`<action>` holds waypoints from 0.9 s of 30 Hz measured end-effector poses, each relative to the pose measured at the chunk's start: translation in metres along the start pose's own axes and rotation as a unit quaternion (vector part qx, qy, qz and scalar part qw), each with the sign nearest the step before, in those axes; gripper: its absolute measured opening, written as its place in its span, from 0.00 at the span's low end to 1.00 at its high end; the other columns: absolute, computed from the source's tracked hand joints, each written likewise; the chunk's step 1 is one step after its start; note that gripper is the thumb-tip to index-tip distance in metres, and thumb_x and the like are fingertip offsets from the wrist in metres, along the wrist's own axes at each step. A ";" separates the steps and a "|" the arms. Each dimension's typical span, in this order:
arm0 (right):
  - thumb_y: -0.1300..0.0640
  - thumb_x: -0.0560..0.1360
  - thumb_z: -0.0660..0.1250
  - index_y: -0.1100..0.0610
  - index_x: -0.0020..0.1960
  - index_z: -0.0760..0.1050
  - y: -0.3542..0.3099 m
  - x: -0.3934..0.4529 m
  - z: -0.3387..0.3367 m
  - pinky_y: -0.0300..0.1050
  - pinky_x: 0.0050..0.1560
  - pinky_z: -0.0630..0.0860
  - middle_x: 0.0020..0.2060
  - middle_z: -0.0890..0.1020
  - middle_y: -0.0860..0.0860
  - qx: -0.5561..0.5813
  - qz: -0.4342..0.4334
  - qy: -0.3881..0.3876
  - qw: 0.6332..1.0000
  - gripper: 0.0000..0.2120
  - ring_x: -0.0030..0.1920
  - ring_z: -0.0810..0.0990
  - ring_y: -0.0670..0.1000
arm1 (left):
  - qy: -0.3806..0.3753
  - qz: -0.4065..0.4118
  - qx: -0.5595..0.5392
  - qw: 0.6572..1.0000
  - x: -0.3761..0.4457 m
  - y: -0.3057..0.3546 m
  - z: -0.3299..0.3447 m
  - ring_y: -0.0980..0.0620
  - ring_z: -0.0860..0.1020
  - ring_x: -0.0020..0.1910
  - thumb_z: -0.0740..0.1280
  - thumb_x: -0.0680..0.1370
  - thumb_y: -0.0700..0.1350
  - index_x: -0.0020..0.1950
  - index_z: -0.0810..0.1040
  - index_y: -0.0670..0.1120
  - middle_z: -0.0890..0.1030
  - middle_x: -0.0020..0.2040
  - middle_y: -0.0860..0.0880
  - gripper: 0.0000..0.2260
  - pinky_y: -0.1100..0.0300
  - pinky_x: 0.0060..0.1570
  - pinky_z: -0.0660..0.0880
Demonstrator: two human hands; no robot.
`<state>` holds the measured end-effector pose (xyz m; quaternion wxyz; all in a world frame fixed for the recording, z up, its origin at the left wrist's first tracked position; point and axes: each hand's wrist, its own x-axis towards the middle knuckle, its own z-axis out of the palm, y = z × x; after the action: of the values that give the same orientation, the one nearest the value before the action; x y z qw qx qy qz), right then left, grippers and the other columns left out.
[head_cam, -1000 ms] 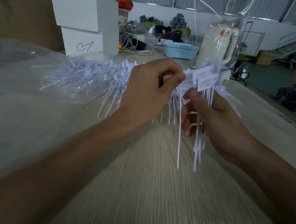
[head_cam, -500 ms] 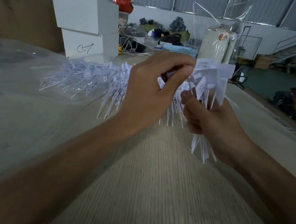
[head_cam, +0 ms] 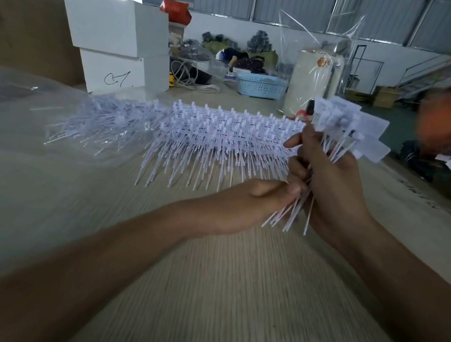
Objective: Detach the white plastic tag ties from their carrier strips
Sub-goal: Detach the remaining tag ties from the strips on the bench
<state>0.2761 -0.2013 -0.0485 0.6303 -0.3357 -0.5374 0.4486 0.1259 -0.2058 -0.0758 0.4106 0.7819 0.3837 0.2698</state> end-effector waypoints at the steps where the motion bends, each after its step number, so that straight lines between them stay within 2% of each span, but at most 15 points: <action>1: 0.51 0.83 0.64 0.59 0.44 0.78 0.001 0.000 0.000 0.37 0.23 0.63 0.25 0.64 0.50 -0.011 -0.005 0.000 1.000 0.14 0.24 0.62 0.46 | -0.010 0.005 -0.004 1.000 0.001 0.001 0.002 0.73 0.77 0.51 0.58 0.81 0.63 0.61 0.77 0.58 0.81 0.53 0.66 0.16 0.73 0.52 0.72; 3: 0.51 0.82 0.65 0.59 0.43 0.79 0.002 0.000 0.000 0.38 0.22 0.62 0.23 0.64 0.49 -0.016 -0.007 0.000 1.000 0.14 0.23 0.61 0.47 | -0.040 0.026 0.003 0.999 0.000 0.000 0.007 0.64 0.80 0.52 0.65 0.81 0.54 0.58 0.76 0.52 0.82 0.51 0.60 0.09 0.63 0.56 0.75; 4: 0.51 0.81 0.66 0.59 0.43 0.79 0.003 0.001 0.000 0.38 0.22 0.62 0.23 0.63 0.49 -0.014 -0.006 0.000 1.000 0.14 0.22 0.60 0.47 | -0.040 0.045 0.029 0.998 -0.001 -0.001 0.010 0.64 0.81 0.50 0.67 0.81 0.51 0.59 0.76 0.50 0.83 0.49 0.61 0.09 0.65 0.54 0.75; 6: 0.51 0.81 0.66 0.60 0.42 0.78 0.005 0.000 0.002 0.38 0.21 0.61 0.22 0.64 0.49 -0.019 -0.015 -0.005 1.000 0.14 0.22 0.59 0.48 | -0.022 0.073 0.086 0.993 -0.002 -0.002 0.012 0.68 0.78 0.36 0.70 0.79 0.49 0.55 0.77 0.49 0.80 0.36 0.66 0.07 0.72 0.39 0.71; 8: 0.52 0.82 0.65 0.61 0.42 0.77 0.008 0.000 0.005 0.38 0.21 0.60 0.22 0.66 0.46 -0.028 -0.031 -0.012 0.999 0.15 0.22 0.60 0.48 | -0.005 0.078 0.104 0.991 -0.002 -0.003 0.013 0.67 0.73 0.28 0.71 0.79 0.50 0.46 0.76 0.50 0.77 0.29 0.63 0.07 0.73 0.31 0.66; 11: 0.53 0.83 0.64 0.62 0.41 0.76 0.013 0.000 0.008 0.39 0.21 0.60 0.21 0.67 0.46 -0.032 -0.040 -0.017 0.999 0.16 0.22 0.60 0.48 | 0.020 0.092 0.117 0.989 0.000 -0.006 0.011 0.61 0.72 0.28 0.73 0.77 0.49 0.44 0.77 0.39 0.77 0.33 0.49 0.14 0.65 0.32 0.69; 13: 0.54 0.83 0.64 0.59 0.38 0.78 0.017 -0.001 0.009 0.39 0.22 0.60 0.21 0.64 0.49 -0.043 -0.036 -0.023 0.998 0.17 0.21 0.60 0.49 | 0.023 0.107 0.142 0.984 0.001 -0.010 0.008 0.53 0.76 0.35 0.74 0.76 0.49 0.46 0.79 0.35 0.78 0.41 0.41 0.16 0.57 0.39 0.75; 14: 0.54 0.83 0.64 0.59 0.38 0.78 0.019 -0.002 0.010 0.40 0.23 0.60 0.21 0.63 0.49 -0.048 -0.034 -0.027 0.998 0.17 0.21 0.59 0.49 | 0.017 0.108 0.153 0.982 0.001 -0.012 0.006 0.51 0.77 0.40 0.75 0.75 0.49 0.49 0.81 0.36 0.78 0.45 0.39 0.15 0.56 0.44 0.76; 17: 0.53 0.83 0.63 0.59 0.39 0.78 0.022 -0.003 0.011 0.40 0.23 0.61 0.22 0.63 0.50 -0.051 -0.036 -0.044 0.997 0.17 0.23 0.60 0.50 | 0.006 0.115 0.148 0.982 -0.001 -0.015 0.001 0.52 0.78 0.48 0.77 0.73 0.51 0.55 0.84 0.43 0.80 0.52 0.43 0.16 0.57 0.51 0.76; 19: 0.52 0.84 0.61 0.61 0.41 0.78 0.019 -0.002 0.012 0.40 0.23 0.62 0.25 0.63 0.51 -0.027 -0.035 -0.063 0.997 0.17 0.24 0.60 0.49 | 0.019 0.115 0.141 0.983 0.000 -0.017 0.002 0.50 0.79 0.47 0.77 0.72 0.50 0.54 0.84 0.41 0.81 0.50 0.43 0.16 0.54 0.50 0.77; 21: 0.51 0.84 0.60 0.61 0.44 0.77 0.016 -0.001 0.012 0.39 0.22 0.62 0.29 0.64 0.51 0.003 -0.028 -0.080 0.996 0.17 0.25 0.61 0.48 | 0.021 0.099 0.109 0.989 0.001 -0.016 0.004 0.49 0.79 0.40 0.77 0.72 0.51 0.50 0.82 0.38 0.81 0.44 0.41 0.17 0.50 0.44 0.77; 22: 0.50 0.84 0.59 0.61 0.45 0.77 0.014 -0.001 0.012 0.39 0.22 0.63 0.29 0.65 0.51 0.006 -0.028 -0.082 0.996 0.17 0.25 0.62 0.47 | 0.019 0.093 0.089 0.991 0.003 -0.016 0.005 0.53 0.76 0.35 0.76 0.73 0.51 0.47 0.81 0.38 0.80 0.39 0.44 0.16 0.53 0.37 0.75; 24: 0.49 0.84 0.59 0.60 0.44 0.78 0.015 -0.003 0.011 0.40 0.24 0.64 0.29 0.66 0.50 -0.019 -0.033 -0.068 0.997 0.18 0.26 0.64 0.47 | 0.022 0.085 0.090 0.992 0.005 -0.015 0.007 0.62 0.69 0.26 0.73 0.76 0.51 0.37 0.76 0.46 0.72 0.27 0.58 0.14 0.65 0.30 0.66; 25: 0.48 0.84 0.59 0.59 0.43 0.79 0.016 -0.003 0.011 0.41 0.26 0.66 0.28 0.66 0.51 -0.045 -0.039 -0.056 0.997 0.19 0.27 0.65 0.47 | 0.028 0.083 0.100 0.991 0.006 -0.014 0.007 0.63 0.68 0.24 0.73 0.77 0.50 0.34 0.73 0.50 0.71 0.25 0.60 0.14 0.70 0.28 0.63; 27: 0.49 0.84 0.60 0.58 0.42 0.80 0.018 -0.003 0.011 0.43 0.30 0.69 0.28 0.67 0.53 -0.104 -0.059 -0.042 0.992 0.19 0.29 0.68 0.49 | 0.041 0.076 0.108 0.990 0.007 -0.015 0.004 0.64 0.69 0.23 0.72 0.78 0.47 0.34 0.73 0.54 0.71 0.23 0.61 0.14 0.73 0.27 0.62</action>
<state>0.2618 -0.1976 -0.0637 0.5942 -0.3481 -0.6262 0.3657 0.1272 -0.1962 -0.0897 0.2858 0.8370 0.3666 0.2886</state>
